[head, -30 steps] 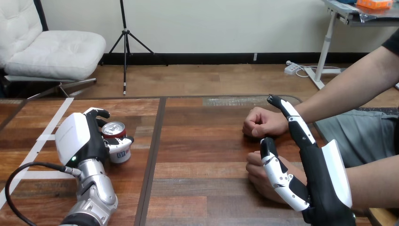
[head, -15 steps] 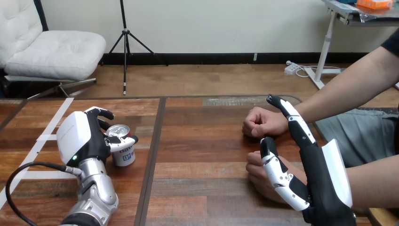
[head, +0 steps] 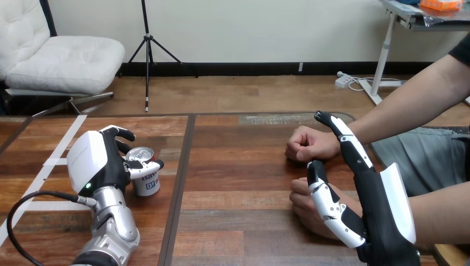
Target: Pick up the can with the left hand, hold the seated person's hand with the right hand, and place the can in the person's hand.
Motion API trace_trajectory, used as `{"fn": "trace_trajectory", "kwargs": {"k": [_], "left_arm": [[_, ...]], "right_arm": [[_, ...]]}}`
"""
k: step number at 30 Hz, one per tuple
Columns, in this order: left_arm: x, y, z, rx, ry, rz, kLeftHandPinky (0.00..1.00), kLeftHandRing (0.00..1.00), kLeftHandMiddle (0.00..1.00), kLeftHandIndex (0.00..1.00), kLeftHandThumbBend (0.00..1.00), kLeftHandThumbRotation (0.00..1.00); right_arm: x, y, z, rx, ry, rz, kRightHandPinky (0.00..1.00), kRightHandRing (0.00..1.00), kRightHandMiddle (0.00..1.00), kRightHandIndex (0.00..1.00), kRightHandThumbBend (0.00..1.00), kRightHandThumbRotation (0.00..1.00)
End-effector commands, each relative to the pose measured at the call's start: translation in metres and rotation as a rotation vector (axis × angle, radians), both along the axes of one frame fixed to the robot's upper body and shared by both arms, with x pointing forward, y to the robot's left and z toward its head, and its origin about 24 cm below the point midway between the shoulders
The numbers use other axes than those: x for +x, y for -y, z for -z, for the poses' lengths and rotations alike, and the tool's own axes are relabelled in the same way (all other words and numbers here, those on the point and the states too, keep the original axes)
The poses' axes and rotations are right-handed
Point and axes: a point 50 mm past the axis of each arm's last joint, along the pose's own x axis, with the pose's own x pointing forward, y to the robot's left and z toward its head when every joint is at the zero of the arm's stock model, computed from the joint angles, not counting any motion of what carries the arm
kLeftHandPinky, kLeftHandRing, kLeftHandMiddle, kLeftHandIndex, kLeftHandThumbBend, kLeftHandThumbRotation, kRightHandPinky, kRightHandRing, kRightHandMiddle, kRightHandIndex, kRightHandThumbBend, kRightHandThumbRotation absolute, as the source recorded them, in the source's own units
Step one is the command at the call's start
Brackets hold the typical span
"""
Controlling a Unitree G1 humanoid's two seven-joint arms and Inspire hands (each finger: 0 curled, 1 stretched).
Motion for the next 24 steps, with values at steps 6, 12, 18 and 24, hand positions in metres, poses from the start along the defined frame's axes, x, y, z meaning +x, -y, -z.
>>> {"fn": "trace_trajectory", "kwargs": {"k": [6, 12, 18, 24], "left_arm": [[0.0106, -0.0012, -0.0177, 0.02, 0.091, 0.011, 0.42, 0.44, 0.47, 0.6, 0.7, 0.0], [0.0098, -0.0012, -0.0177, 0.013, 0.103, 0.014, 0.42, 0.44, 0.47, 0.61, 0.7, 0.0], [0.0092, -0.0009, -0.0178, 0.003, 0.116, 0.02, 0.41, 0.44, 0.47, 0.61, 0.68, 0.0], [0.0081, 0.0002, -0.0182, -0.009, 0.139, 0.026, 0.41, 0.43, 0.47, 0.6, 0.67, 0.0]], "right_arm": [[0.005, 0.0, -0.0148, 0.005, 0.08, -0.011, 0.94, 0.95, 0.93, 0.89, 0.23, 0.58], [0.0051, -0.0003, -0.015, -0.001, 0.081, -0.011, 0.93, 0.95, 0.94, 0.9, 0.23, 0.58], [0.005, -0.0009, -0.0158, -0.001, 0.082, -0.011, 0.93, 0.95, 0.94, 0.9, 0.23, 0.58], [0.0049, -0.0009, -0.0159, -0.006, 0.082, -0.01, 0.93, 0.95, 0.94, 0.9, 0.24, 0.58]]}}
